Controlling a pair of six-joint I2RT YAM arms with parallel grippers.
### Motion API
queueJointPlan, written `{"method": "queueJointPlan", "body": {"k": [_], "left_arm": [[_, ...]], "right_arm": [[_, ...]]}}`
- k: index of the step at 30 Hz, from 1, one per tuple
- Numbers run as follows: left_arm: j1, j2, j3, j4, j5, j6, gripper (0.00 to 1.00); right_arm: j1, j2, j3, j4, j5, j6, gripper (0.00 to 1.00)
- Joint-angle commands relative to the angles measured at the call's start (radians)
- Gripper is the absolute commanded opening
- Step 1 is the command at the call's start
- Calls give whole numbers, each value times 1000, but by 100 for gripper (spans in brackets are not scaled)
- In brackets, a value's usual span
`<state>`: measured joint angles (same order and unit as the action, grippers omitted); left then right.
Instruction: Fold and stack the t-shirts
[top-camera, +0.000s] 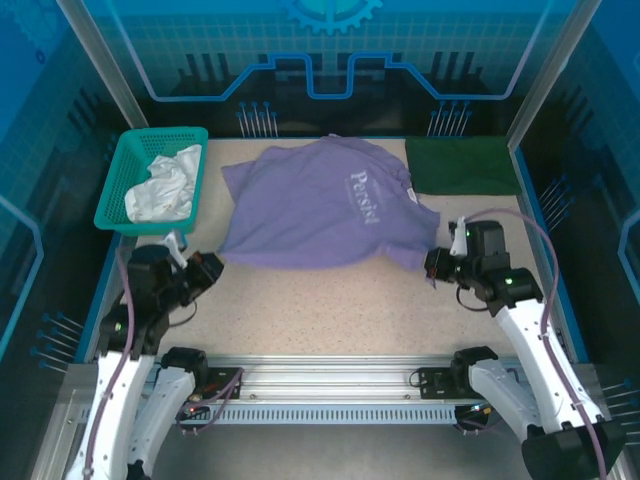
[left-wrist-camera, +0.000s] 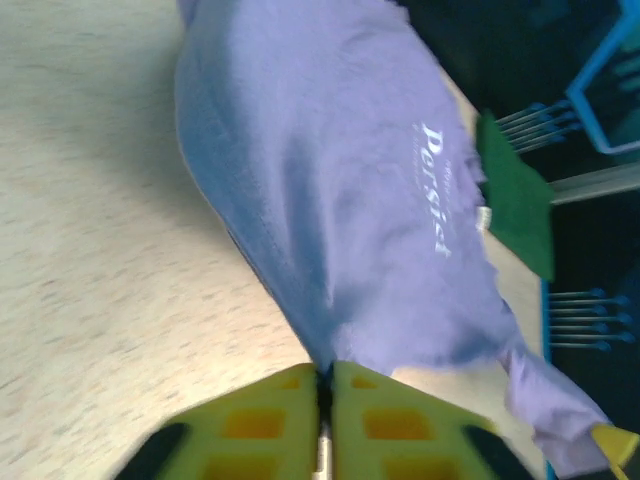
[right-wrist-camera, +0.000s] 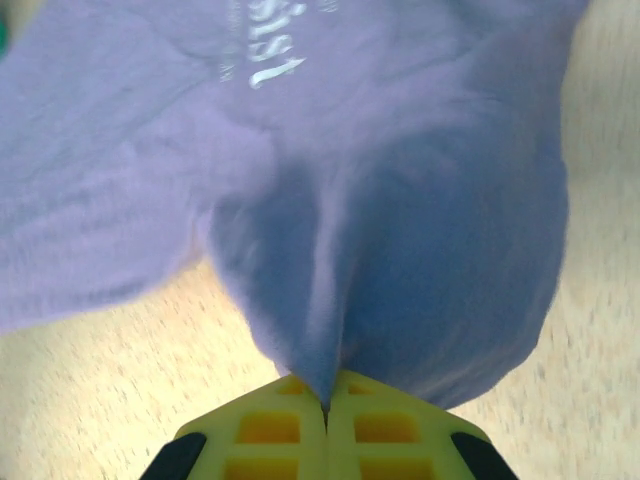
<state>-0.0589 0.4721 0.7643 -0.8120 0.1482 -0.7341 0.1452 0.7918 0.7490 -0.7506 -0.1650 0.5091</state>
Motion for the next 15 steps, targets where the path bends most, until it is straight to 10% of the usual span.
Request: {"method": "queueJointPlan", "body": {"k": [1, 7, 10, 15], "left_arm": [[2, -52, 22, -160, -171, -66, 29], [3, -13, 55, -118, -246, -113, 61], [1, 93, 98, -18, -234, -69, 63], [-33, 419, 191, 118, -136, -16, 59]], "right_arm": [[19, -40, -41, -9, -111, 38, 0], [35, -44, 41, -37, 6, 87, 32], [35, -17, 94, -8, 87, 154, 55], [44, 188, 180, 116, 128, 184, 60]]}}
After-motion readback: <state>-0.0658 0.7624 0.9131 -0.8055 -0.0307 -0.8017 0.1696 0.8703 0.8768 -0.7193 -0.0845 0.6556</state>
